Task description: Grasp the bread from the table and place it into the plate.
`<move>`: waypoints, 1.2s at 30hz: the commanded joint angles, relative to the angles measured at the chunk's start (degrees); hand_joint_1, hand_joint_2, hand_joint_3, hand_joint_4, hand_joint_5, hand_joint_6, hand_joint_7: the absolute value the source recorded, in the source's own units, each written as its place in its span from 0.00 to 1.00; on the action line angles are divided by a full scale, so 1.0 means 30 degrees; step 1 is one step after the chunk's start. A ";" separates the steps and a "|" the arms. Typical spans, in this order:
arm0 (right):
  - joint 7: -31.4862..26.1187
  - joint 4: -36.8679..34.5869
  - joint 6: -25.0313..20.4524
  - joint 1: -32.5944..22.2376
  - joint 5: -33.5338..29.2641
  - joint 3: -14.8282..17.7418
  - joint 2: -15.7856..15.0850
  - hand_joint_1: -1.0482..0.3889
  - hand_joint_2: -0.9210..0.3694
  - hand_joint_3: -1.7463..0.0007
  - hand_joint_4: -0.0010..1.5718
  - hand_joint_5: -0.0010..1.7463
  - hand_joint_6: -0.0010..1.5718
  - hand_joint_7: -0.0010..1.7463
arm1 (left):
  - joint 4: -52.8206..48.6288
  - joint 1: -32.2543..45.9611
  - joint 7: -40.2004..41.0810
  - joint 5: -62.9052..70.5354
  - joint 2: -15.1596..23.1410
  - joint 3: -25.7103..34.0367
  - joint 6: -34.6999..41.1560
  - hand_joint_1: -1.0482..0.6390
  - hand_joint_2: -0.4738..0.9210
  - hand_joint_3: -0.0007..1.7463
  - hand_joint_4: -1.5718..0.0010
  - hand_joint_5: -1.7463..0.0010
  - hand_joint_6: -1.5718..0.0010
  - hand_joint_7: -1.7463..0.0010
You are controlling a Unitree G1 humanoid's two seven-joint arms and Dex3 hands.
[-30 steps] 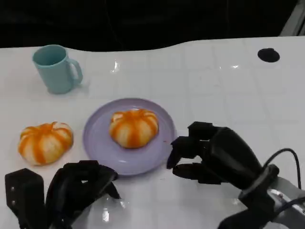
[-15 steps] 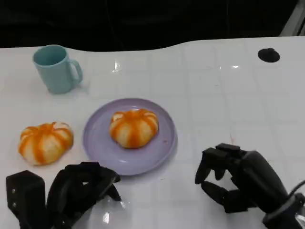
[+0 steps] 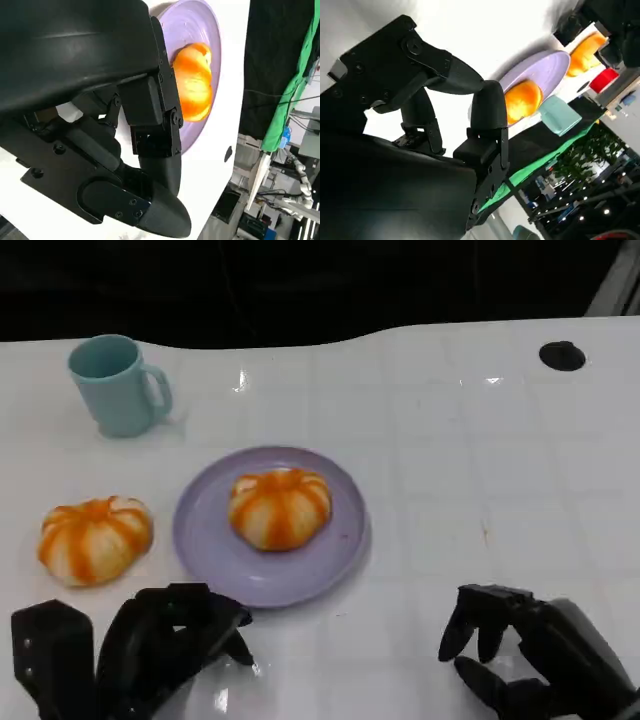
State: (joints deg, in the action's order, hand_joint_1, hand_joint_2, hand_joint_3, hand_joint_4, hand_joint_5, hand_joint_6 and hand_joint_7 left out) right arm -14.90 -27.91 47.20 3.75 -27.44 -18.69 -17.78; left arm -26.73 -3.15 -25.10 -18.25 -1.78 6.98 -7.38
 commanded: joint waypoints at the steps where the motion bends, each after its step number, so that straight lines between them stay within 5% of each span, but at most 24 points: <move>1: -0.0079 -0.0098 0.0156 -0.0327 0.0156 0.0456 0.0254 0.57 0.38 0.31 0.43 1.00 0.38 0.82 | -0.0148 0.0227 0.0130 0.0218 0.0338 0.0100 0.0029 0.00 0.77 0.14 0.42 0.14 0.01 0.83; 26: 0.0773 -0.1794 0.0892 0.0181 0.0854 0.1122 0.0720 0.54 0.35 0.38 0.41 1.00 0.39 0.81 | -0.0324 0.0189 0.0028 0.0146 0.0561 0.0205 0.0015 0.00 0.77 0.15 0.42 0.14 0.00 0.83; 36: 0.3285 -0.2229 0.1177 0.0008 0.3865 0.1603 0.1320 0.56 0.34 0.39 0.43 1.00 0.42 0.77 | -0.0240 0.0229 -0.0051 0.0057 0.0598 0.0200 0.0112 0.00 0.77 0.14 0.42 0.14 0.00 0.83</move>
